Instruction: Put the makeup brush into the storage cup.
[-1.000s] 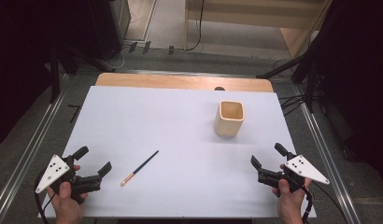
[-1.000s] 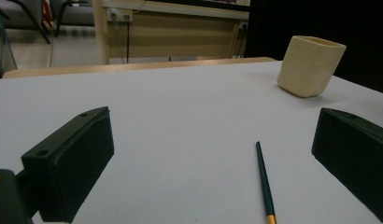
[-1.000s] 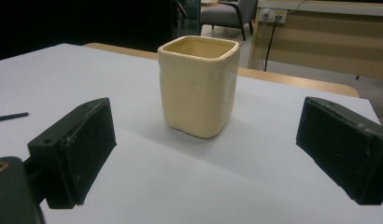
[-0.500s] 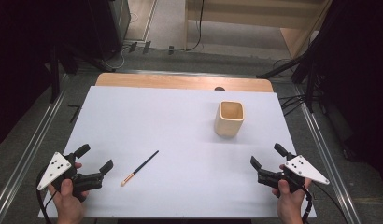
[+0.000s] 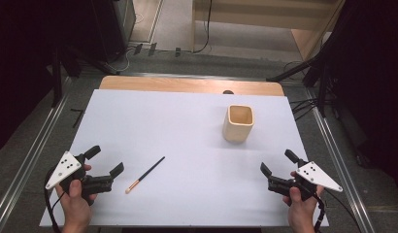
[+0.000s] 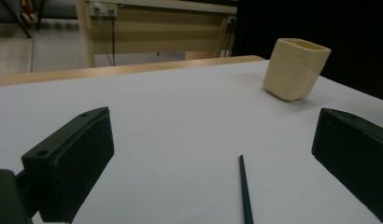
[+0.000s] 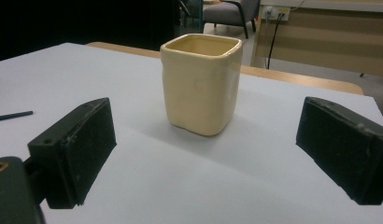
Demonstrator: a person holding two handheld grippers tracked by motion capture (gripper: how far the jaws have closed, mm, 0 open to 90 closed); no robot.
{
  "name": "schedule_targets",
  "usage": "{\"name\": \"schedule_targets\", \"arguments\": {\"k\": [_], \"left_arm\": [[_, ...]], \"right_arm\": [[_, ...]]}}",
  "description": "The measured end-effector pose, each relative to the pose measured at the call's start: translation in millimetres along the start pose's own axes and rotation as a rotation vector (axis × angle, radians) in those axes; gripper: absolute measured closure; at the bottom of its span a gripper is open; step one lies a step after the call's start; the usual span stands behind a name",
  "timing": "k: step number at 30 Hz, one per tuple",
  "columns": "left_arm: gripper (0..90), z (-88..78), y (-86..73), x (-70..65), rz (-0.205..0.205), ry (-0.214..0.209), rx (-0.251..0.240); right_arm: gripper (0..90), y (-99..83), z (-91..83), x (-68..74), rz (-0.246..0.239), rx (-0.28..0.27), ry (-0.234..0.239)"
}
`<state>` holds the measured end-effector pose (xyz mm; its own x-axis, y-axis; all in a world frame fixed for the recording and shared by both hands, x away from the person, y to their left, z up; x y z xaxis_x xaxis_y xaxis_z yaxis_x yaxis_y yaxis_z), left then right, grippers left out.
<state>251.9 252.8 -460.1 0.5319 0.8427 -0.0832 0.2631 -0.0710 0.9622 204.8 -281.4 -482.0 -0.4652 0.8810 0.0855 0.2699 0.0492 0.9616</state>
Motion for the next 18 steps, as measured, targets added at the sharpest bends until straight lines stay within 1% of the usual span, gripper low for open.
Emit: {"name": "schedule_targets", "arguments": {"k": [2, 3, 7, 11, 12, 18], "left_arm": [[0.0, 2.1, 2.5, -2.6, 0.01, -0.013, 0.008], [0.0, 3.6, 4.3, -4.7, 0.017, -0.027, 0.016], [0.0, 7.1, 6.6, -7.3, 0.019, -0.044, 0.026], [0.0, 10.3, 8.0, -8.3, 0.015, -0.045, 0.042], [0.0, 13.0, 8.9, -9.0, 0.011, -0.034, 0.056], [0.0, 18.1, 12.1, -11.7, 0.02, -0.027, 0.077]], "right_arm": [[5.5, -0.3, -0.6, 0.2, -0.001, 0.0, 0.0], [5.5, -0.7, -0.9, 0.2, 0.0, 0.001, 0.001], [5.6, -0.9, -0.5, 0.1, -0.001, 0.003, 0.003], [5.5, -0.7, -0.3, 1.1, -0.002, 0.005, 0.008], [5.5, -0.5, -0.4, 1.3, -0.002, 0.001, 0.01], [5.6, -0.3, 1.0, 2.5, -0.003, 0.003, 0.016]]}}
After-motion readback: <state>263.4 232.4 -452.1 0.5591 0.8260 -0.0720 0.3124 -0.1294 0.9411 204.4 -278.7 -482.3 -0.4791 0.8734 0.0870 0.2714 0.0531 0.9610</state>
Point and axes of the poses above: each handheld gripper's, and its own axes: z roughly forward along the jaws, y roughly out of its top, x roughly to its left, the point moved 3 cm from there along z, roughly forward along the jaws, and after that the axes turned 7 degrees about y, right-handed, at the moved point
